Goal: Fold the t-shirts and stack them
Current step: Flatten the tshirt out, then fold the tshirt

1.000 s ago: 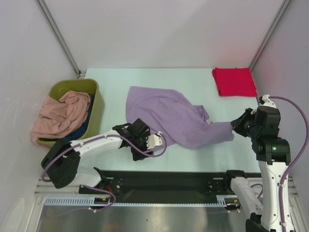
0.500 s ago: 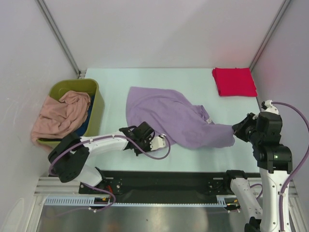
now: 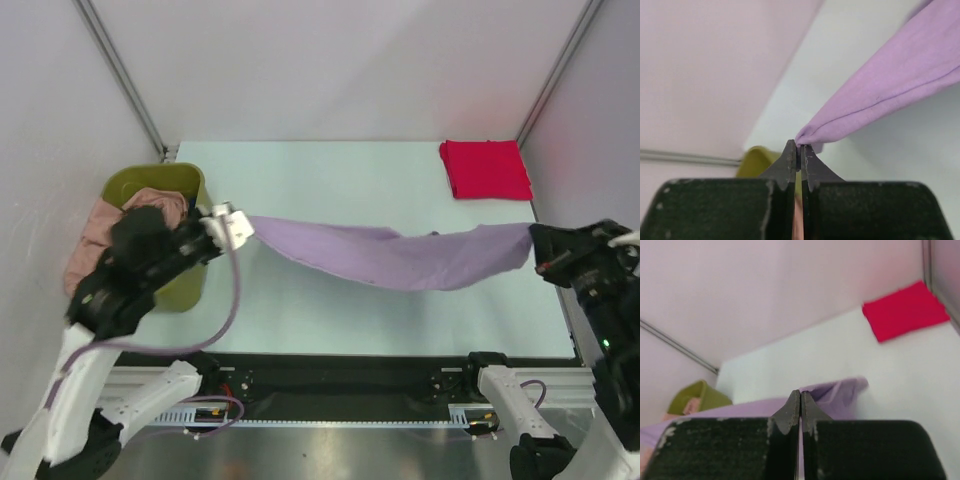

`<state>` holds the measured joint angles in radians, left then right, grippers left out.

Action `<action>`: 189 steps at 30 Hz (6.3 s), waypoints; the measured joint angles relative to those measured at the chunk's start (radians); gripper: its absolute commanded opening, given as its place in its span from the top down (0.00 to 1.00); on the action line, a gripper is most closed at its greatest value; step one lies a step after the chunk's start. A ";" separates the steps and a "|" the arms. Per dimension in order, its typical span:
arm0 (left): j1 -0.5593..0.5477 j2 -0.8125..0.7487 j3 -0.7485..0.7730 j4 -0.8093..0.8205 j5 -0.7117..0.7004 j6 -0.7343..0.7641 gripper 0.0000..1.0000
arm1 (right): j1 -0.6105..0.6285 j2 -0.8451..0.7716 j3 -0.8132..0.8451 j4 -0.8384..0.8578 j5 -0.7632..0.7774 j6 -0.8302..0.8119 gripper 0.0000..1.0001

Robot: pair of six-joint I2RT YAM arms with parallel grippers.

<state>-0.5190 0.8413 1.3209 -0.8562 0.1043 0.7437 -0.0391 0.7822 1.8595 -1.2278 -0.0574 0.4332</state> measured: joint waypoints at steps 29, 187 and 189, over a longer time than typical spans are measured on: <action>0.405 1.142 1.141 0.206 -0.171 -0.021 1.00 | -0.084 1.318 0.694 0.683 -0.174 0.218 1.00; 0.388 0.329 -0.679 0.063 0.081 0.128 0.24 | -0.311 0.394 -1.127 0.573 0.034 0.099 0.45; 0.406 0.330 -0.612 0.033 0.082 0.119 0.26 | -0.245 0.385 -1.078 0.566 0.061 0.072 0.47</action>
<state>-0.1127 1.1717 0.7090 -0.8234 0.1860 0.8623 -0.2836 1.1667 0.7815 -0.6613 0.0032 0.5053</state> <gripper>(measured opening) 0.756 0.555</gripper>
